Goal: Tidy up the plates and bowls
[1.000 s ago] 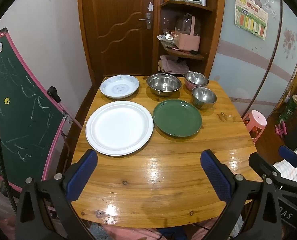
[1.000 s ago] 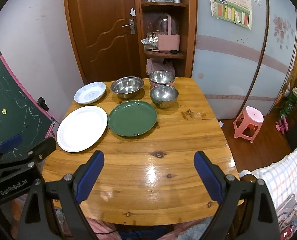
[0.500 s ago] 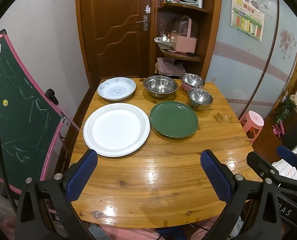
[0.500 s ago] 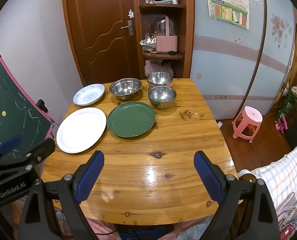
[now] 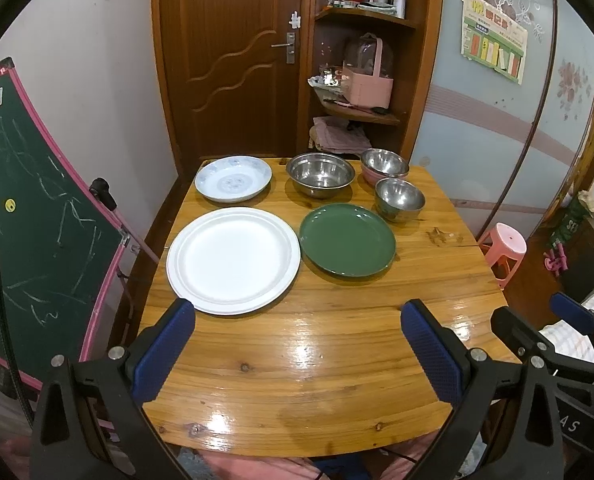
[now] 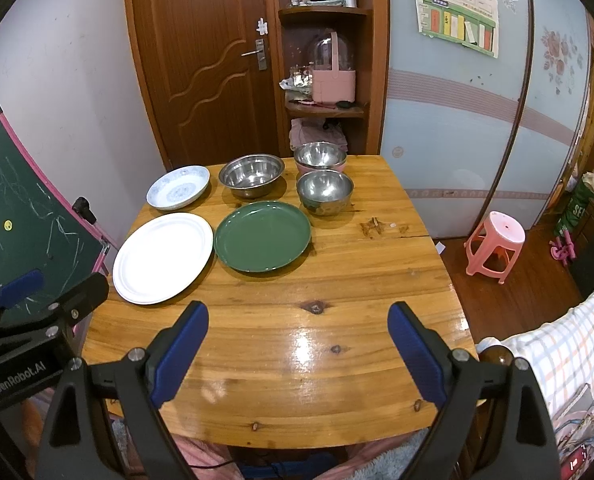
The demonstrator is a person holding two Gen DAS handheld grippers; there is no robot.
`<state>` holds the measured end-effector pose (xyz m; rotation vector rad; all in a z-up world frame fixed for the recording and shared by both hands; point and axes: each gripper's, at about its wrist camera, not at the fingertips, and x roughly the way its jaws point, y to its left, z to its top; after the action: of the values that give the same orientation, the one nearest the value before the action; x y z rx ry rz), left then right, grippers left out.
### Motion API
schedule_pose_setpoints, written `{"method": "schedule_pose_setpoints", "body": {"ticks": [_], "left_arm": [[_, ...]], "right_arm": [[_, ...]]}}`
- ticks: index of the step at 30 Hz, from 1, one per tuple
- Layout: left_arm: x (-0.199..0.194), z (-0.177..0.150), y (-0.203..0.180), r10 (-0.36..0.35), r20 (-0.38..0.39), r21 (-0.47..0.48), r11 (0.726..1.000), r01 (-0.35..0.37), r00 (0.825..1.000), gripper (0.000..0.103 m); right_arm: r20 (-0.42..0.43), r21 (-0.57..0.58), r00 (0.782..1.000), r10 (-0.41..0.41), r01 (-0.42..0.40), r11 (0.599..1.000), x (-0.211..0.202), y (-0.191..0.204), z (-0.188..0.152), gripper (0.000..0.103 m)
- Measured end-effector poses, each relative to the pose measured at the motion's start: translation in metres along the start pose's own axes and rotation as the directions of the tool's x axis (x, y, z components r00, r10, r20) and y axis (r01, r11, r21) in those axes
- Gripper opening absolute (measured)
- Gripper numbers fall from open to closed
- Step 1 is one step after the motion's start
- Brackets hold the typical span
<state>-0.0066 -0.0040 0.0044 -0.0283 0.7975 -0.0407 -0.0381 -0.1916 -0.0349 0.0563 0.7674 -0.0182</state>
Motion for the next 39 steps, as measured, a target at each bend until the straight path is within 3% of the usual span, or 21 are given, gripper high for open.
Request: {"method": "schedule_pose_setpoints", "body": {"ticks": [6, 12, 21, 28, 36, 39], "left_arm": [[-0.007, 0.003, 0.01, -0.002, 0.053, -0.018, 1.0, 0.003, 0.999, 0.102], [-0.012, 0.009, 0.009, 0.007, 0.085, 0.028, 1.0, -0.01, 0.996, 0.102], [-0.017, 0.024, 0.01, 0.004, 0.076, 0.065, 0.998, -0.009, 0.997, 0.102], [-0.022, 0.044, 0.012, 0.025, 0.072, 0.1, 0.995, -0.032, 0.997, 0.102], [-0.021, 0.059, 0.021, -0.039, 0.03, 0.065, 0.997, 0.037, 0.999, 0.102], [-0.022, 0.065, 0.032, -0.023, 0.036, 0.044, 0.999, 0.021, 0.999, 0.102]], "right_arm": [[0.005, 0.001, 1.0, 0.007, -0.007, 1.0, -0.001, -0.001, -0.002, 0.092], [0.008, -0.011, 1.0, 0.003, -0.002, 1.0, 0.002, 0.003, 0.004, 0.092], [0.024, -0.012, 1.0, 0.017, -0.017, 1.0, -0.001, 0.003, 0.021, 0.092], [0.09, -0.038, 0.996, 0.014, -0.01, 0.999, -0.014, 0.004, 0.043, 0.092], [0.168, -0.096, 0.985, 0.03, -0.014, 0.995, -0.032, 0.018, 0.069, 0.092], [0.193, -0.115, 0.98, 0.042, -0.019, 0.993, -0.039, 0.023, 0.075, 0.092]]}}
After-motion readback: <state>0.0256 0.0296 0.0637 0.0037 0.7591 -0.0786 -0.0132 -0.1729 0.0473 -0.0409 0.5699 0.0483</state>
